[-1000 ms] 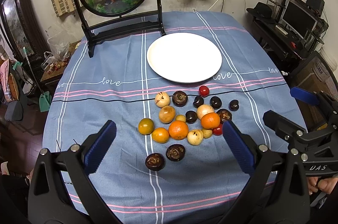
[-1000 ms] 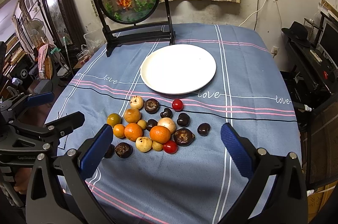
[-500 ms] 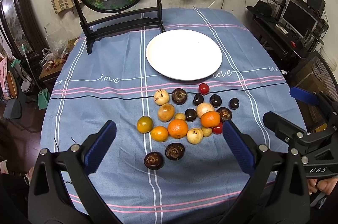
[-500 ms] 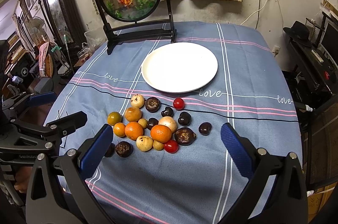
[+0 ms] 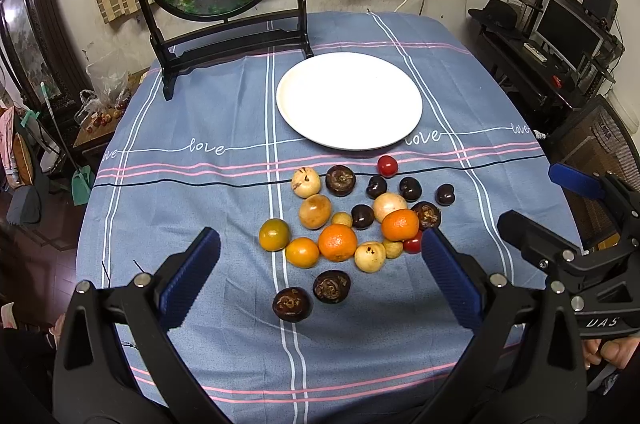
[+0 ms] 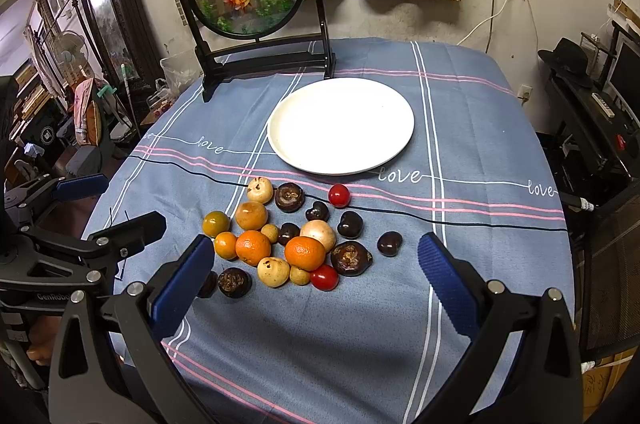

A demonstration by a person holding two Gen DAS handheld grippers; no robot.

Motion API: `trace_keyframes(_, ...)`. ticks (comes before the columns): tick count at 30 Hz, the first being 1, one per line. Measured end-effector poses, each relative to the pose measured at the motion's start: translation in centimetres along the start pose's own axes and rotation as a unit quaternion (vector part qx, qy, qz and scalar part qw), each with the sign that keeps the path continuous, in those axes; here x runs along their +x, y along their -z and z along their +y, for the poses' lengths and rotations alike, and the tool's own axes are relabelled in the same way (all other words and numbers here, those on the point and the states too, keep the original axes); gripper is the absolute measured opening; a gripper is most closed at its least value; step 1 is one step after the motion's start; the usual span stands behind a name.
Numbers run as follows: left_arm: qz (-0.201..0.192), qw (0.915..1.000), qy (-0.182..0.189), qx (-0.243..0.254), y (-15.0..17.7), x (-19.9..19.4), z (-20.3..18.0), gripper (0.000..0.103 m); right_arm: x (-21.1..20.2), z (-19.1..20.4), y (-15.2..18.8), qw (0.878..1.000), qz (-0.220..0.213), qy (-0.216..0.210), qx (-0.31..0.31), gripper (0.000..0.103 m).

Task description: Organize fruits

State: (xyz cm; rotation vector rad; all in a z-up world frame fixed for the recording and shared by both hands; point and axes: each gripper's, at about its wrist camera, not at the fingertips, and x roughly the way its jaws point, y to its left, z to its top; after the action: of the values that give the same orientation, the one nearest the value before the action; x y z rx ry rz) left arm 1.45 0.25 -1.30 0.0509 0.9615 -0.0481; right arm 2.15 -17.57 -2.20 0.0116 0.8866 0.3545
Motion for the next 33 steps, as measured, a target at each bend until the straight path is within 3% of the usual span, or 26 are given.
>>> trace_keyframes(8,0.007,0.9998,0.013,-0.012,0.1,0.7,1.2,0.101,0.3,-0.2,0.0,1.000,0.002,-0.003,0.002,0.102)
trace_keyframes(13,-0.054,0.9981,0.028,0.003,2.6,1.9,4.6,0.101,-0.1,-2.3,-0.1,0.998,-0.049,0.019,-0.021,0.102)
trace_keyframes(15,-0.040,0.9990,0.020,0.001,3.6,3.5,5.6,0.101,0.6,-2.8,0.5,0.996,-0.054,0.043,-0.050,0.102)
trace_keyframes(16,-0.017,0.9998,0.007,0.001,4.4,5.0,6.0,0.101,1.2,-3.1,0.9,0.996,-0.042,0.046,-0.060,0.102)
trace_keyframes(19,0.037,0.9990,0.018,0.018,6.5,8.6,6.1,0.101,3.3,-4.1,2.4,0.997,0.005,0.046,-0.060,0.102)
trace_keyframes(23,0.042,0.9981,0.010,0.044,8.7,10.7,5.7,0.100,4.5,-4.5,3.5,0.997,0.034,0.038,-0.051,0.102)
trace_keyframes(28,0.043,0.9969,0.042,0.051,8.9,11.9,5.6,0.092,4.2,-4.6,3.4,0.998,0.026,0.015,-0.048,0.102)
trace_keyframes(31,0.059,0.9954,0.059,0.047,9.2,13.0,5.6,0.072,4.5,-4.5,3.1,0.998,0.031,0.013,-0.050,0.102)
trace_keyframes(33,0.066,0.9938,0.076,0.048,9.5,13.6,5.4,0.049,4.7,-4.8,3.0,0.998,0.033,0.013,-0.045,0.102)
